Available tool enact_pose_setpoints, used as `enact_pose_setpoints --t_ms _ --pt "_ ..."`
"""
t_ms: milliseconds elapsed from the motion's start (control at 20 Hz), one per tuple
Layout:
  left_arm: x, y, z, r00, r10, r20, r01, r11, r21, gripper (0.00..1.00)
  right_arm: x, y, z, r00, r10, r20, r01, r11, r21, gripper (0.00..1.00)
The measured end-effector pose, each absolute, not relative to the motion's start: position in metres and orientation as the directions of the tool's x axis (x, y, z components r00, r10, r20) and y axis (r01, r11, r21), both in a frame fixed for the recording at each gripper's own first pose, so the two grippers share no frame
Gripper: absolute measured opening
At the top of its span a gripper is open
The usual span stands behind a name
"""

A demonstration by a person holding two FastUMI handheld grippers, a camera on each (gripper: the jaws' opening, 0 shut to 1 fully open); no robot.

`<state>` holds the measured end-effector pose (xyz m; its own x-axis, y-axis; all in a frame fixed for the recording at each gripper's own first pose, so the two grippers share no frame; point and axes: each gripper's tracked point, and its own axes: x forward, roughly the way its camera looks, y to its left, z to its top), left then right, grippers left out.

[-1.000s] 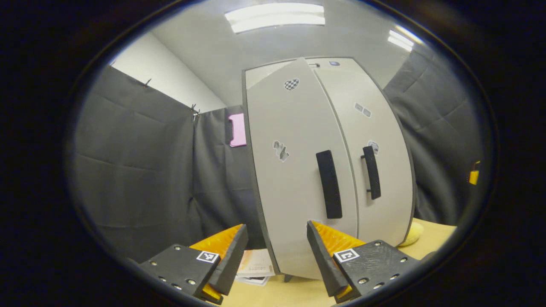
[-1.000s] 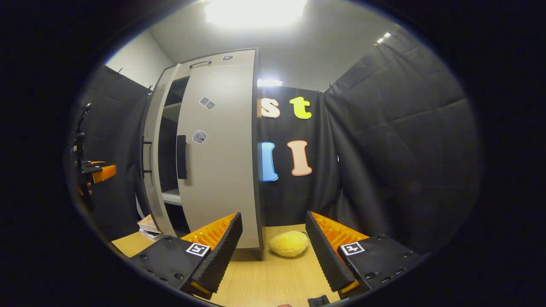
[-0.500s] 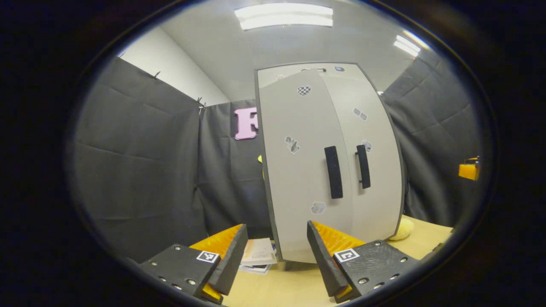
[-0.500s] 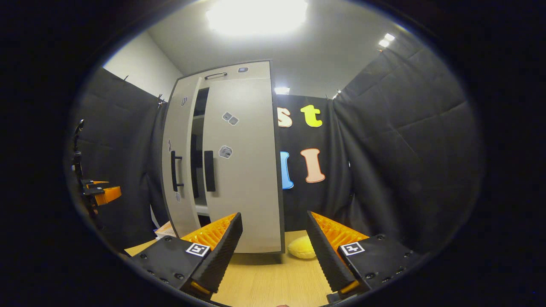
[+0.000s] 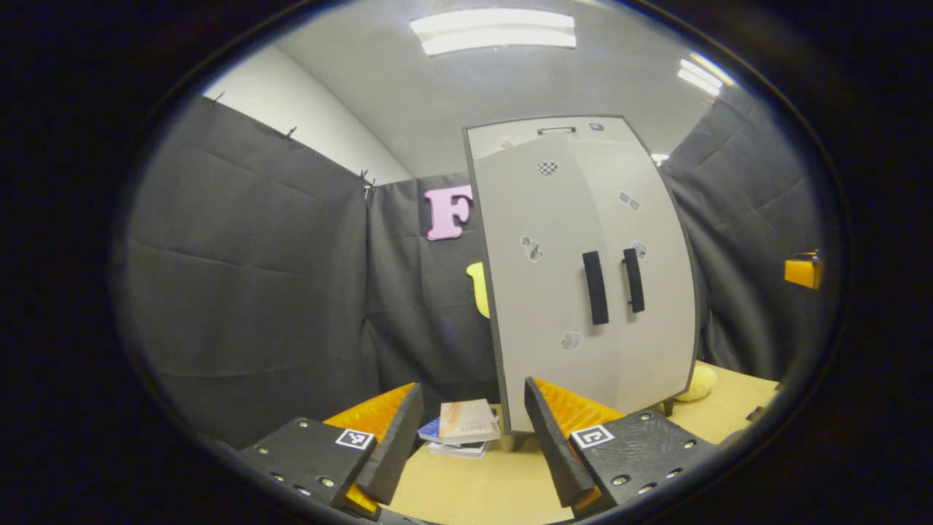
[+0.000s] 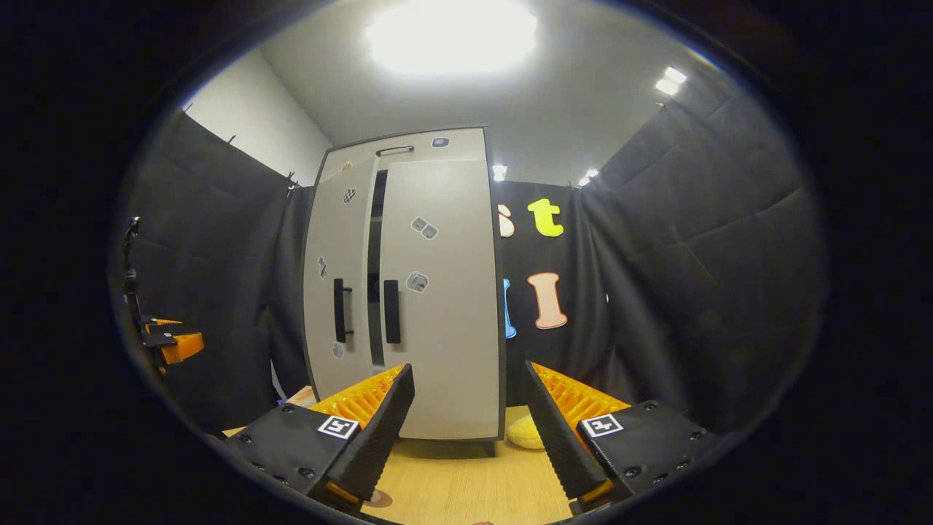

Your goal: Grasp the bottle in the cabinet with the left hand and place it on the coaster, then close the right door with the right hand and the left door with the left hand.

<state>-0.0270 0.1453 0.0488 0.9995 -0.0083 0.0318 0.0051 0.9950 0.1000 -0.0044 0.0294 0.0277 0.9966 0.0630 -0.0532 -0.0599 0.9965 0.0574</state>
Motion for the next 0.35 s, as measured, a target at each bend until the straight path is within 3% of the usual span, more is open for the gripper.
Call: enact_pose_setpoints --t_ms 50,100,350 --pt "-0.032 0.146 0.05 0.999 -0.009 0.037 0.005 0.995 0.099 0.82 -0.006 0.032 0.029 0.997 0.064 -0.052 -0.061 0.996 0.058 0.95" --pt "-0.036 0.147 0.051 0.999 -0.009 0.038 0.006 0.995 0.099 0.89 -0.008 0.032 0.029 0.997 0.062 -0.05 -0.059 0.997 0.056 0.95" --pt "-0.041 0.151 0.04 1.0 -0.014 0.012 0.013 0.997 0.079 0.89 -0.016 0.037 0.027 0.997 0.055 -0.059 -0.052 0.997 0.055 0.95"
